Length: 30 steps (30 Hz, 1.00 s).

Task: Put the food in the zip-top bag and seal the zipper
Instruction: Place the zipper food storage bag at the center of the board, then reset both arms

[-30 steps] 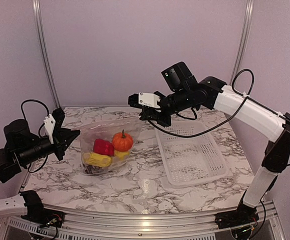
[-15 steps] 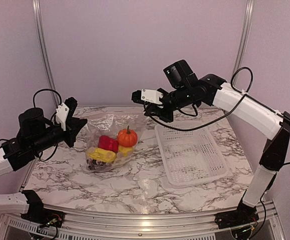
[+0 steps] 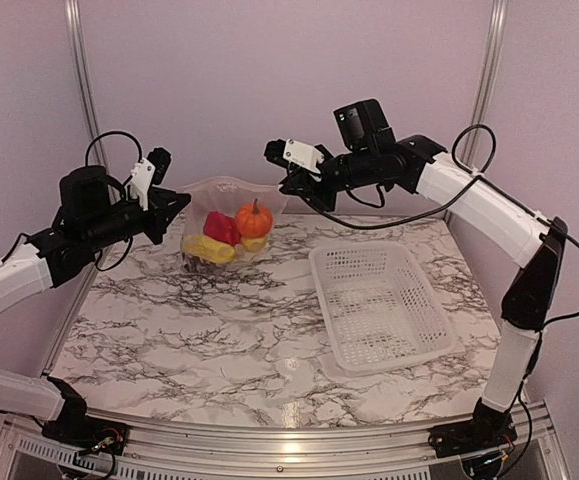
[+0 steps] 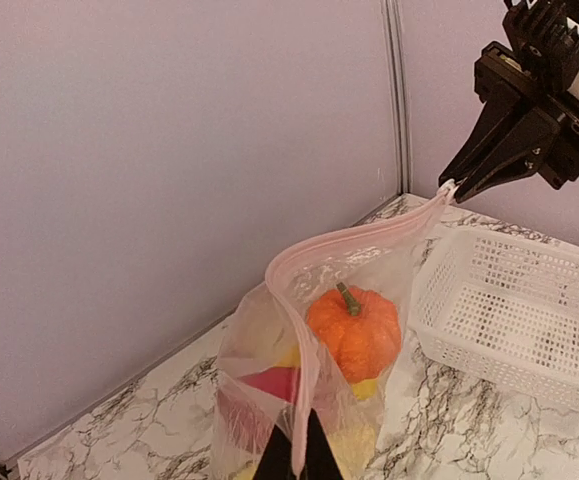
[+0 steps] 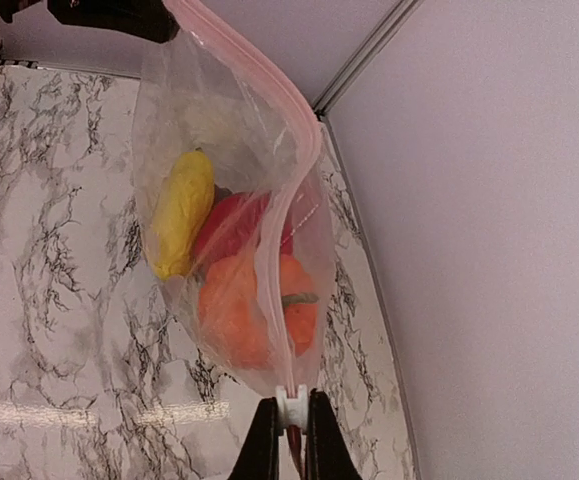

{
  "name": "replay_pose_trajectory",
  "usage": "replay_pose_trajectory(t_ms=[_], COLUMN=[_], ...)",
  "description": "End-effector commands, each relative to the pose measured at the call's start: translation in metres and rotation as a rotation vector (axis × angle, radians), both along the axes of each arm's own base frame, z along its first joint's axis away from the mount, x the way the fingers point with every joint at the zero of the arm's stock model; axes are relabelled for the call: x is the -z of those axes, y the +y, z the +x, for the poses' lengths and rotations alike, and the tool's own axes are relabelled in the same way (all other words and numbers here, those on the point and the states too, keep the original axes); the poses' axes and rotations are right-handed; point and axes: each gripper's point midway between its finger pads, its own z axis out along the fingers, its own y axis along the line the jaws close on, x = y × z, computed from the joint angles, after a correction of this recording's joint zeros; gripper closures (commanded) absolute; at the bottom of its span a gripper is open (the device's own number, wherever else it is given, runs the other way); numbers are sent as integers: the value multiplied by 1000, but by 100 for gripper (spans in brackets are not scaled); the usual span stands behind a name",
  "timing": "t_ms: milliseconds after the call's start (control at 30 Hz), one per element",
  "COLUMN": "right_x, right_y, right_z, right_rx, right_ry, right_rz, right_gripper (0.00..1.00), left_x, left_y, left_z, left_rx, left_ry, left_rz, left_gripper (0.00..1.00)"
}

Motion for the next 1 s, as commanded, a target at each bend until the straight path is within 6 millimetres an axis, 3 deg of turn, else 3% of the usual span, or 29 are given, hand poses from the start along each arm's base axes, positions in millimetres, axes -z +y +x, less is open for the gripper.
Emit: replay_pose_trajectory(t_ms=[0,100,233,433,600,667,733,867,967], right_x=[17,53,91,115,120,114,98,51,14], right_y=[4,3,-4,-11,-30,-37,-44,-75,-117], right_z=[-41,-64,-95,-151,-161,-157,-140,-82,-38], right_rx=[-136,-181,-246,-350,-328,-300,-236,-26,176], right_ry=[61,114,210,320,373,362,339,242,171], right_rz=[4,-58,-144,-273,-332,-317,-260,-100,37], right_gripper=[100,100,98,70,58,57,54,43,27], left_x=[31,72,98,90,76,68,60,43,31], left_y=[-3,7,23,49,75,84,91,102,109], left_z=[-31,-47,-73,-99,-107,-103,-98,-83,-74], left_rx=[110,104,105,46,-73,-129,-187,-298,-362], left_ry=[35,126,185,180,197,179,154,128,122], left_rz=[9,83,147,171,191,181,155,95,56], left_gripper=[100,94,83,58,45,42,40,38,21])
